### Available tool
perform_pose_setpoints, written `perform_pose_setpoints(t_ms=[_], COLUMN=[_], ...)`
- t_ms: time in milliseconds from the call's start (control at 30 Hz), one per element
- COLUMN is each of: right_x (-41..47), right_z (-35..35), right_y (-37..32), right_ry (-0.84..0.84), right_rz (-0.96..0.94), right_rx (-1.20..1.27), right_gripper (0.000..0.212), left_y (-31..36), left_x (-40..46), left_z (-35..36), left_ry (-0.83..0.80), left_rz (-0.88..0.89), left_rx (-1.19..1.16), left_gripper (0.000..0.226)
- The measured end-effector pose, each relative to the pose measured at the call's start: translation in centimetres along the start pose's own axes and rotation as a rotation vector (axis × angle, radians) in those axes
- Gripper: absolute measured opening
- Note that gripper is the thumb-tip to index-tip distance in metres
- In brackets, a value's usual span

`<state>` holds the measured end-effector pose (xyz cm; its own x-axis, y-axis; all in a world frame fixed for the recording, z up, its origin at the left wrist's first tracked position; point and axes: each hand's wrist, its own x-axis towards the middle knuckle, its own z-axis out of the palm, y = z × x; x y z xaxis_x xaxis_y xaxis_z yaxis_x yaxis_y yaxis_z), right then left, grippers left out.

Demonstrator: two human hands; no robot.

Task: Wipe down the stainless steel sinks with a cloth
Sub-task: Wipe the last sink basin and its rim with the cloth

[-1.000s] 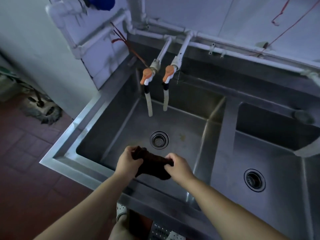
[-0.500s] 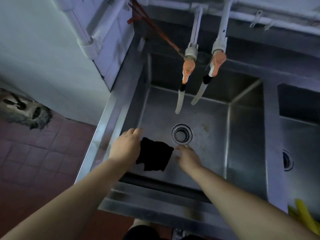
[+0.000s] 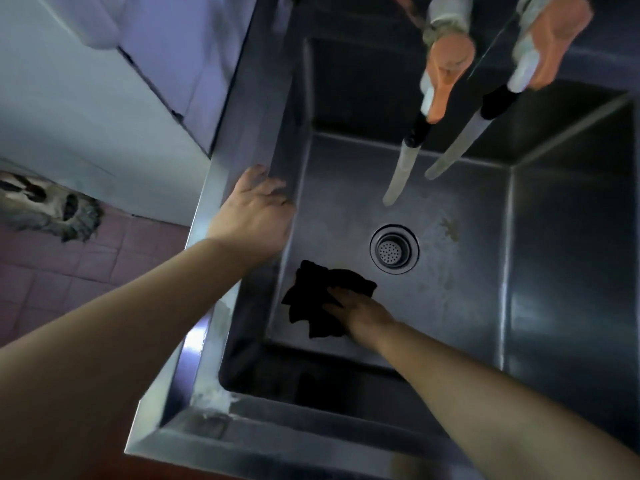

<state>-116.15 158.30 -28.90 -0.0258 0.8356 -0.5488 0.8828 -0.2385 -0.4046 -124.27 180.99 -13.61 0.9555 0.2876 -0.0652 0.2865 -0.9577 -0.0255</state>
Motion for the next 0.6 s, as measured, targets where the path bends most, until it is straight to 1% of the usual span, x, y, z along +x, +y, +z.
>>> perform_pose_setpoints(t_ms=[33,67,100,133,167,267,333,367,500,533,600], right_x=[1.3,2.3,3.0,3.7,4.4,6.0,7.1,7.3,5.9,5.7,6.0], right_z=[0.7,1.3,1.6,1.9,2.3,3.4,4.3,4.8,6.0,5.9,5.3], right_y=[0.6,1.2,1.7,2.1,2.4,1.8,0.8,0.0,-2.3,-2.6,-3.1], right_ry=[-0.015,-0.013,-0.011,0.028,0.104,0.285,0.321,0.321,0.205,0.201,0.224], right_rz=[-0.075,-0.129,-0.156,-0.187,-0.233,-0.304,-0.349,-0.381,-0.515,-0.534,-0.558], right_rx=[-0.070,-0.143,-0.186,-0.245,-0.287,-0.345,-0.338,-0.339,-0.380,-0.353,-0.273], right_gripper=[0.056,0.062,0.064,0.062,0.060,0.061,0.061,0.061,0.057,0.053,0.039], left_y=[0.0,0.0,-0.1,-0.2,-0.3,-0.4,-0.4,-0.4,-0.3,-0.3,-0.2], left_x=[0.0,0.1,0.2,0.2,0.3,0.4,0.3,0.3,0.3,0.3,0.4], left_z=[0.4,0.8,1.1,1.3,1.6,2.2,2.4,2.4,2.1,2.1,2.0], left_ry=[0.021,0.035,0.044,0.048,0.051,0.047,0.058,0.061,0.066,0.067,0.060], left_rz=[0.001,0.004,0.010,0.016,0.023,0.010,0.002,0.000,-0.027,-0.031,-0.032], left_rx=[0.004,0.008,0.019,0.034,0.049,0.083,0.087,0.086,0.090,0.090,0.096], left_gripper=[0.006,0.004,0.005,0.006,0.006,0.006,0.007,0.008,0.013,0.014,0.014])
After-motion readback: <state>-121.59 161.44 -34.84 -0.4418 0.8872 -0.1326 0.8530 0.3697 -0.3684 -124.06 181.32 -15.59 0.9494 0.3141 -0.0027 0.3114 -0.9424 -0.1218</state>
